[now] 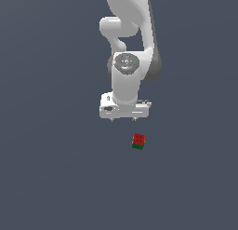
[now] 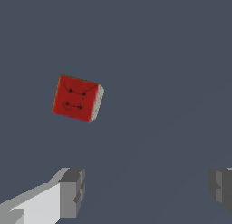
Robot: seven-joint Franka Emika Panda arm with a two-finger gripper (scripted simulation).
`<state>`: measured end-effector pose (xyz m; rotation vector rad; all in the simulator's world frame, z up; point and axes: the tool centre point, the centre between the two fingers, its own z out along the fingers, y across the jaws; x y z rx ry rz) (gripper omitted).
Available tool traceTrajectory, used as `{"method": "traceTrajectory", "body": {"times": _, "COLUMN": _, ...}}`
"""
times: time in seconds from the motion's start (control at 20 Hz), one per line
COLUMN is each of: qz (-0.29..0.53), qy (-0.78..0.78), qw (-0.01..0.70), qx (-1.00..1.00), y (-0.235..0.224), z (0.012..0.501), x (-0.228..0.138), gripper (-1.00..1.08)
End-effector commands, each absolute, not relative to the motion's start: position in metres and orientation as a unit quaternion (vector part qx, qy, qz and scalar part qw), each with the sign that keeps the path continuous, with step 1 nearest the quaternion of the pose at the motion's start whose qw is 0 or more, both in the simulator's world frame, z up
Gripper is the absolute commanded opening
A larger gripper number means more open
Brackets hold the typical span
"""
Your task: Pick up the object and move it to a goal position.
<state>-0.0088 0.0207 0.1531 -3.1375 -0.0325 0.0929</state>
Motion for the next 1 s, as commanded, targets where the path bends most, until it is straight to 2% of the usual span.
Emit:
{"method": "traceTrajectory", "body": {"times": 0.0, "qz": 0.03, "qy": -0.01, "qw": 0.001, "qx": -1.0, "y": 0.021, "z": 0.153, "x": -0.009, "gripper": 1.0}}
{"method": "traceTrajectory", "body": {"times": 0.95, "qz": 0.022, "qy": -0.02, "qw": -0.005, "qx": -1.0, "y": 0.046, "z": 0.146, "x": 0.004, "gripper": 1.0}}
